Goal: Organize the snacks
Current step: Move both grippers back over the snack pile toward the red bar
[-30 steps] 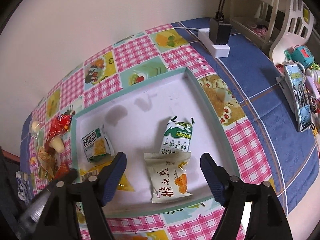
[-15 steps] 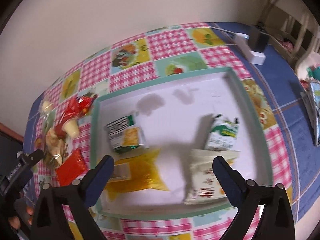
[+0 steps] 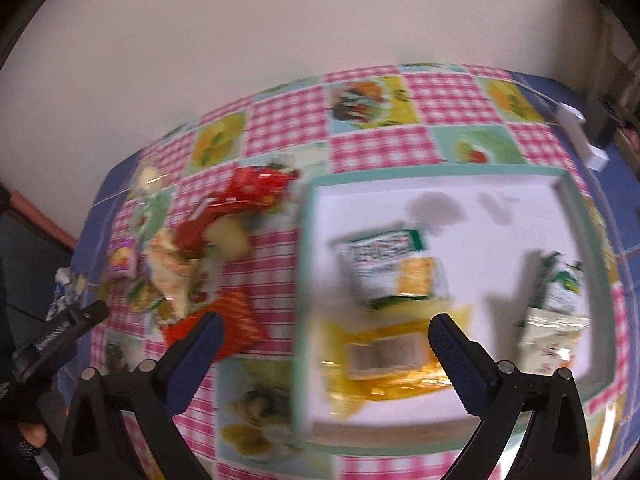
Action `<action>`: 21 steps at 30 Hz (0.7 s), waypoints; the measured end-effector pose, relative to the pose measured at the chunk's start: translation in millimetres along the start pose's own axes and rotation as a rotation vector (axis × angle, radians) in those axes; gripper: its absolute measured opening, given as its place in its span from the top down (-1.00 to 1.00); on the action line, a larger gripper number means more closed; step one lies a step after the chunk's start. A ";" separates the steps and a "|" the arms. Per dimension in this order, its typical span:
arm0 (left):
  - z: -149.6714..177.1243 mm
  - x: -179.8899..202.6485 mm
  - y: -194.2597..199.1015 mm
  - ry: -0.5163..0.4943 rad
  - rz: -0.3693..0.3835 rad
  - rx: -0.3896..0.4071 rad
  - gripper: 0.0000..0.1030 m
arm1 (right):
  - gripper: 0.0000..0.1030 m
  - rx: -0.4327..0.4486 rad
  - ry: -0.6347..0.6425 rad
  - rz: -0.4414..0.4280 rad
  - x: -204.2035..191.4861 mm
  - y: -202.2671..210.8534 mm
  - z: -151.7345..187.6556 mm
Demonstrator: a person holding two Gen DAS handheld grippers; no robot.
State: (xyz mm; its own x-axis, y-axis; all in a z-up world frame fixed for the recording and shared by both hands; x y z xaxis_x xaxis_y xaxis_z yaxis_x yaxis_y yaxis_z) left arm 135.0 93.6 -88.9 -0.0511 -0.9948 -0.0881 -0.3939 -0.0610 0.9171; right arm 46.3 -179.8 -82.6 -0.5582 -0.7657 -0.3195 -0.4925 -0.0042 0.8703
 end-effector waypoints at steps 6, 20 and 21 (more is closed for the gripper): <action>-4.7 -16.1 -5.2 0.020 -0.026 0.015 -0.98 | -1.00 -0.001 0.049 -0.024 -37.2 -11.8 8.3; 15.5 -19.6 -57.5 0.054 0.019 -0.157 -0.98 | -0.99 -0.097 0.049 0.019 -78.4 -65.3 43.1; 15.0 -20.7 -58.5 0.055 0.018 -0.156 -0.98 | -0.99 -0.103 0.052 0.030 -80.1 -68.9 45.3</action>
Point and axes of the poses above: each gripper's, at about its wrist camera, not at the fingertips, and y roughly against the way its jaws point, x to its right, z to its underside, the point moved 10 cm from there along -y, roughly the way its jaws point, and after that the axes turned 12 degrees about -y, right-handed, at the moved point
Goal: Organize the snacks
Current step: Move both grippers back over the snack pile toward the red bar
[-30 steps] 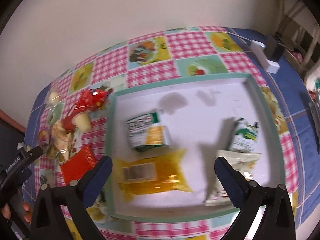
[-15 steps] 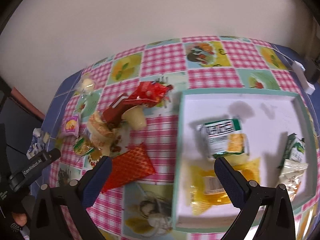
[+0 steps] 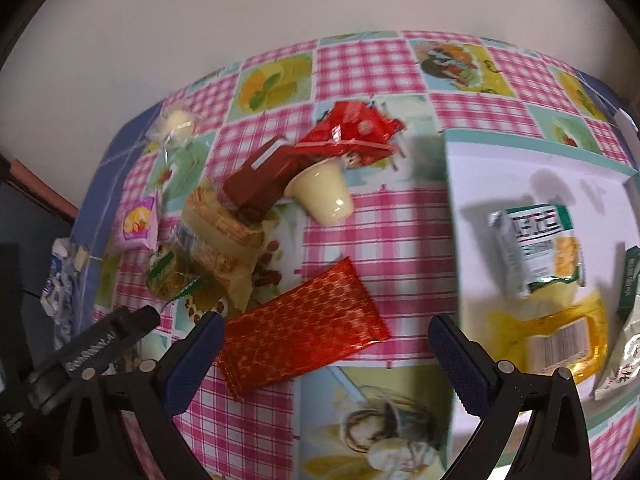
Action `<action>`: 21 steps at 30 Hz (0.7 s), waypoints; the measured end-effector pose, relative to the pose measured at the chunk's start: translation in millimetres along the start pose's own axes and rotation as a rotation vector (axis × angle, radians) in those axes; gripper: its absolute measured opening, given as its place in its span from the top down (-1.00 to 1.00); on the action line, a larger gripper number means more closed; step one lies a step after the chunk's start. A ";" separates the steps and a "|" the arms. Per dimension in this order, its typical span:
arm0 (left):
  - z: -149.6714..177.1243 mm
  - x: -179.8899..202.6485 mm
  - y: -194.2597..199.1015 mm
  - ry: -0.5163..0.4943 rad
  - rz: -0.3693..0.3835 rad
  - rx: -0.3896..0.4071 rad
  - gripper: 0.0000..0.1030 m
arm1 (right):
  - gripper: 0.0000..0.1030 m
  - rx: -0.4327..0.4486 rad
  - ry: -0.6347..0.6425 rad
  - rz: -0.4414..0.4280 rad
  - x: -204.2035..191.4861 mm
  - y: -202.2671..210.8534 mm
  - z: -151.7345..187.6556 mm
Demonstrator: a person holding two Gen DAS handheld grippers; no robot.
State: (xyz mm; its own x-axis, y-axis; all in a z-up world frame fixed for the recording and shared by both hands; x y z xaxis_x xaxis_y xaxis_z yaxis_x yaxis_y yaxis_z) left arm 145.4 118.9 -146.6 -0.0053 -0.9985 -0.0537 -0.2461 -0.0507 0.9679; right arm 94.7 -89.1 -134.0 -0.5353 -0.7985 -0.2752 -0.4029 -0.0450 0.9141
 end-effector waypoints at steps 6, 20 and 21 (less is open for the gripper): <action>-2.7 -0.5 -1.3 -0.021 -0.015 -0.007 -0.98 | -0.92 -0.039 -0.015 0.070 -3.2 -22.7 5.2; -6.2 -8.2 2.9 0.002 0.039 0.011 -0.98 | -0.87 -0.023 0.046 0.195 -24.9 -56.8 1.4; -5.7 -6.4 2.2 0.000 0.043 0.010 -0.98 | -0.87 -0.028 0.069 0.199 -28.4 -58.3 3.8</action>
Point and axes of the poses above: each gripper's, at about its wrist camera, not at the fingertips, and y roughly against the way its jaws point, x to its right, z to its underside, the point moved 10 cm from there along -y, roughly the way its jaws point, and after that the axes turned 12 degrees about -y, right-handed, at the moved point
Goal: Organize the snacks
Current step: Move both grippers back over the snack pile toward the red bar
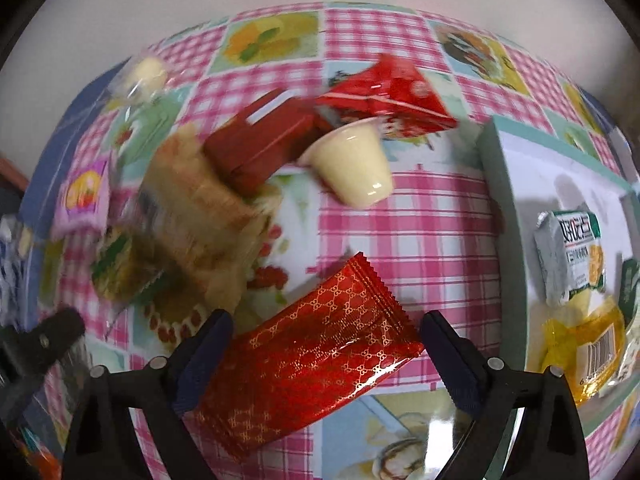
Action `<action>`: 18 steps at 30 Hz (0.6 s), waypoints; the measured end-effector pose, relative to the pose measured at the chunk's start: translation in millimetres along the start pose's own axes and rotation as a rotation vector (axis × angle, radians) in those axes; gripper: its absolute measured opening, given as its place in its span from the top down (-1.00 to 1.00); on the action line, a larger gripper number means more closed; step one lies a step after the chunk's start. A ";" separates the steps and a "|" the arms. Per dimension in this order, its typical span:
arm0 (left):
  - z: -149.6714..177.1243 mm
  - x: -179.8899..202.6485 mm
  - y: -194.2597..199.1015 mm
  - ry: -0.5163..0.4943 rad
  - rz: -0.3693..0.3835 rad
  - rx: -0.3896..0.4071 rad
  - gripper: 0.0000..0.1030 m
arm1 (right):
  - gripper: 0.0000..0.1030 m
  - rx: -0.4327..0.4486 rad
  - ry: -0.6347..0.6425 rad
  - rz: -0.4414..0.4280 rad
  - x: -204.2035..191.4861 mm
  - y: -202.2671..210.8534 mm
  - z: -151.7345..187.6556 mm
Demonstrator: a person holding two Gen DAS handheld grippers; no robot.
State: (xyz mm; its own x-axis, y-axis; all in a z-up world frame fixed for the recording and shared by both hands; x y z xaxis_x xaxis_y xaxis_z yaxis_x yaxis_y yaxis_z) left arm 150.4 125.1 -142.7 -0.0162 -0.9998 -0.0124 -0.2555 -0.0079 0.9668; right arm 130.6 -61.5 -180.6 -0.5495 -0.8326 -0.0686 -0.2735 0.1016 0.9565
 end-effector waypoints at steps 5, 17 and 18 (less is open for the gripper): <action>1.9 5.9 -0.2 -0.008 0.012 -0.007 -0.98 | -0.87 -0.020 0.055 0.011 -2.6 0.5 10.3; 2.8 8.7 9.7 -0.019 0.046 0.007 -0.98 | -0.87 -0.055 0.074 0.017 15.2 20.1 29.6; 2.5 8.5 8.9 -0.021 0.048 0.004 -0.98 | -0.87 -0.065 0.067 0.008 14.5 21.2 33.3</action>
Point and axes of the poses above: each gripper's, at about its wrist camera, not at the fingertips, and y roughly against the way its jaws point, x to its right, z to its underside, the point moved 10 cm from there along -y, roughly the way its jaws point, and after that the axes turned 12 degrees about -y, right-handed, at the moved point
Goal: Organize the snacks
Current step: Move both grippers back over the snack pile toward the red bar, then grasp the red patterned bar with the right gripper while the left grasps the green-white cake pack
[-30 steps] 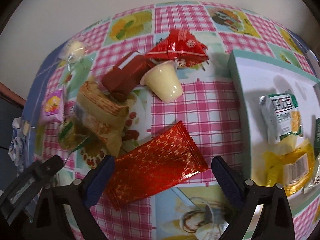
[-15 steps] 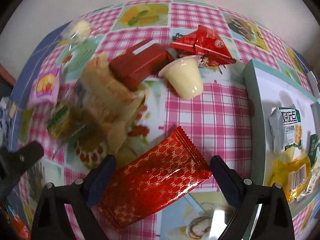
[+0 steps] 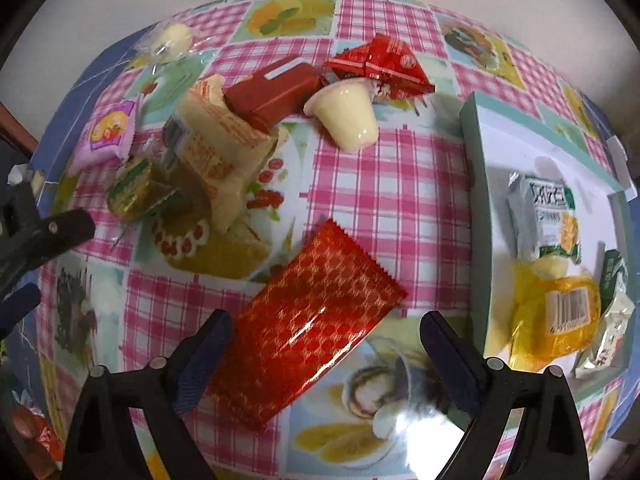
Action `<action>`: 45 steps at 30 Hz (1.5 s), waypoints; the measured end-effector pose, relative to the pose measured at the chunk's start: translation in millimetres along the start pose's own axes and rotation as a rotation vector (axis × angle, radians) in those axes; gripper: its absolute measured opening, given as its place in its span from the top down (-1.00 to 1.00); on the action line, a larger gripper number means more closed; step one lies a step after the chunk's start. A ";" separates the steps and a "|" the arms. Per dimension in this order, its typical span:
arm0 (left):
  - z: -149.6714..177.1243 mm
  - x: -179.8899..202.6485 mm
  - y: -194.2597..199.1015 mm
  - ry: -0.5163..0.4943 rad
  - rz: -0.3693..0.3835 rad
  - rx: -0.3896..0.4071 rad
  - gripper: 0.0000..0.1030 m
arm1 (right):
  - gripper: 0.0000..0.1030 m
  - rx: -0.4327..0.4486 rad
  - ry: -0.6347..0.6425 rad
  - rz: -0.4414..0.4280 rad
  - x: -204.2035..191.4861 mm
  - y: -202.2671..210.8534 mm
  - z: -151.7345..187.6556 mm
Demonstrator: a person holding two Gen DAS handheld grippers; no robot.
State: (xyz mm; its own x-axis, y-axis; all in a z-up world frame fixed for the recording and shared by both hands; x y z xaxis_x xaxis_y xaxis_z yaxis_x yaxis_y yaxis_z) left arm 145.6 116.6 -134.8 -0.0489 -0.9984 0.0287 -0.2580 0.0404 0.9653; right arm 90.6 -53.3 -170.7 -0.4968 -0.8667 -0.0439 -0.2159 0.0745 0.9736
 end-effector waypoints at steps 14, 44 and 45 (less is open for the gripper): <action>9.8 -2.9 -26.0 0.014 0.002 -0.069 -0.98 | -0.74 -0.005 0.015 -0.032 -21.4 -11.4 10.3; -57.6 38.9 -56.1 -0.007 0.043 0.049 -0.57 | -0.20 0.123 0.045 -0.039 2.5 -4.3 -52.0; -59.6 40.3 -59.2 -0.009 0.039 0.049 -0.49 | -0.19 0.123 0.046 -0.041 10.7 -6.5 -55.8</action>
State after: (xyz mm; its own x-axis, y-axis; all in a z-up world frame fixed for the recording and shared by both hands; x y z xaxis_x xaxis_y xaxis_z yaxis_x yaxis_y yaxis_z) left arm 216.4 71.7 -175.3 -0.0683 -0.9956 0.0637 -0.3030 0.0816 0.9495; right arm 133.6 -90.5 -165.0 -0.4472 -0.8917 -0.0704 -0.3383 0.0957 0.9361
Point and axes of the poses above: each gripper's, at about its wrist camera, not at the fingertips, and y roughly against the way its jaws point, x to its right, z to its underside, the point moved 10 cm from there along -y, roughly the way its jaws point, and after that the axes turned 12 degrees about -y, right-handed, at the moved point
